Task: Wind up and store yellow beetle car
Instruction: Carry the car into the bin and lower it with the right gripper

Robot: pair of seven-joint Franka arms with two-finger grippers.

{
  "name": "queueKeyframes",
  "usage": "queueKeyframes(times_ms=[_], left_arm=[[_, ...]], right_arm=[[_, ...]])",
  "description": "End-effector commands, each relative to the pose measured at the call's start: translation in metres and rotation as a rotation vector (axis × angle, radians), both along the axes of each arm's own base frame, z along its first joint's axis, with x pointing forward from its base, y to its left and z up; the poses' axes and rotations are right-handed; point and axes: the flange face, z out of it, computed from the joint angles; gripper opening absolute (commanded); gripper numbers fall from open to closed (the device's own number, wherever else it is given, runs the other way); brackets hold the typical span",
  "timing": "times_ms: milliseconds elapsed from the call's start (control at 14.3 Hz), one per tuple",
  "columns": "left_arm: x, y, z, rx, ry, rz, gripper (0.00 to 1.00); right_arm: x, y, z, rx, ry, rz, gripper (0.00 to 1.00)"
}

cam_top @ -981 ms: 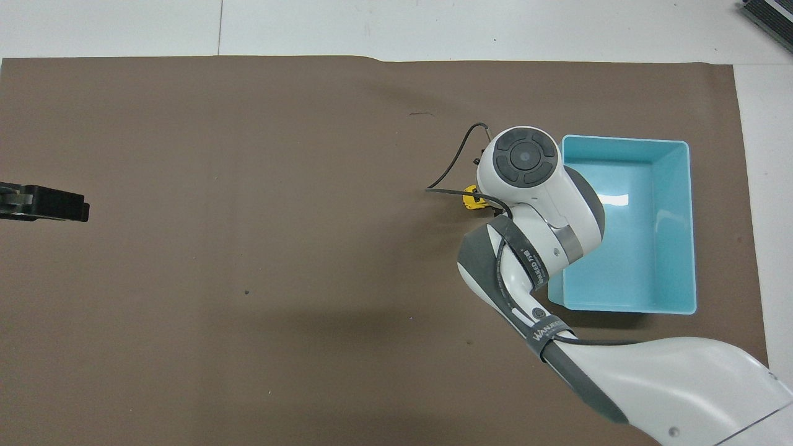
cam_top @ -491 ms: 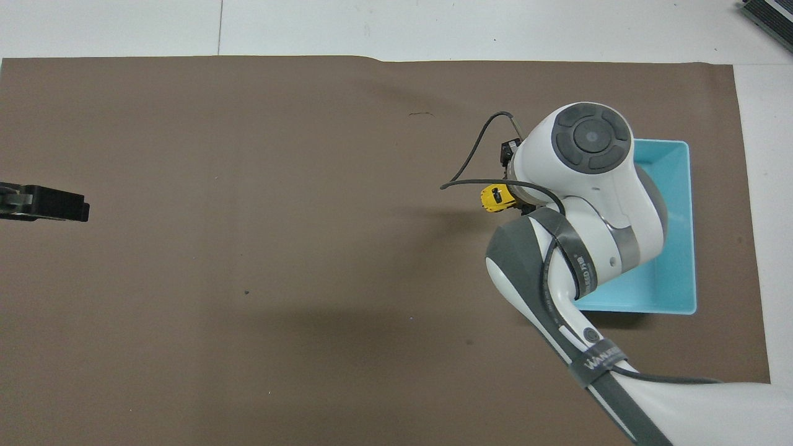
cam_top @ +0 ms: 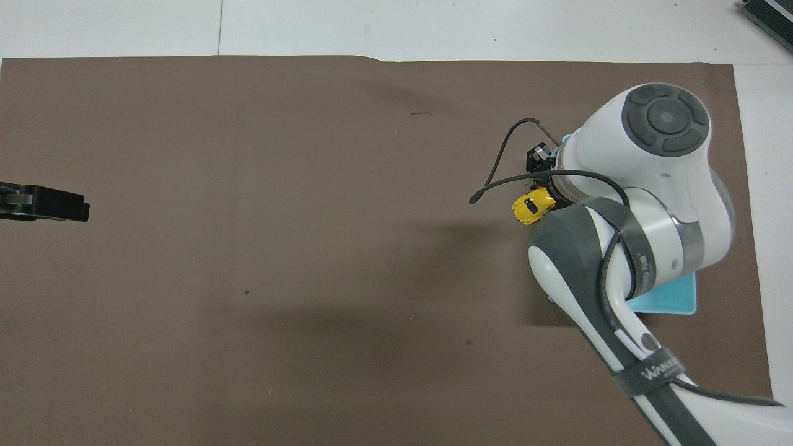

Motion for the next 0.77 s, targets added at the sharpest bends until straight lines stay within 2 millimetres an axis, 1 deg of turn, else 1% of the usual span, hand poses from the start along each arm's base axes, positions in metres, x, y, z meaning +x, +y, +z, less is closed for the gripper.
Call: queueKeyframes(times_ms=[0,70,210,350,421,631,701], left_arm=[[-0.006,0.003,0.002,-0.007,-0.006,-0.007,1.00],[-0.006,0.003,0.002,-0.007,-0.006,-0.007,1.00],[-0.006,0.003,0.002,-0.007,-0.006,-0.007,1.00],[-0.006,0.003,0.002,-0.007,-0.006,-0.006,1.00],[-0.006,0.003,0.002,-0.007,-0.006,-0.007,1.00],[-0.006,0.003,0.002,-0.007,-0.006,-0.007,1.00],[-0.006,0.003,0.002,-0.007,-0.008,-0.006,1.00]], right_arm=[[-0.008,-0.012,0.012,0.015,0.022,0.118,0.00],[-0.007,-0.022,0.013,0.014,0.029,0.132,0.00],[-0.008,-0.028,0.015,0.013,0.039,0.201,0.00],[-0.004,-0.048,0.016,0.015,0.047,0.269,0.00],[-0.005,-0.056,0.020,0.033,0.047,0.330,0.00],[-0.004,-0.103,0.017,0.112,0.056,0.473,0.00],[-0.004,-0.114,0.014,0.118,0.061,0.511,0.00]])
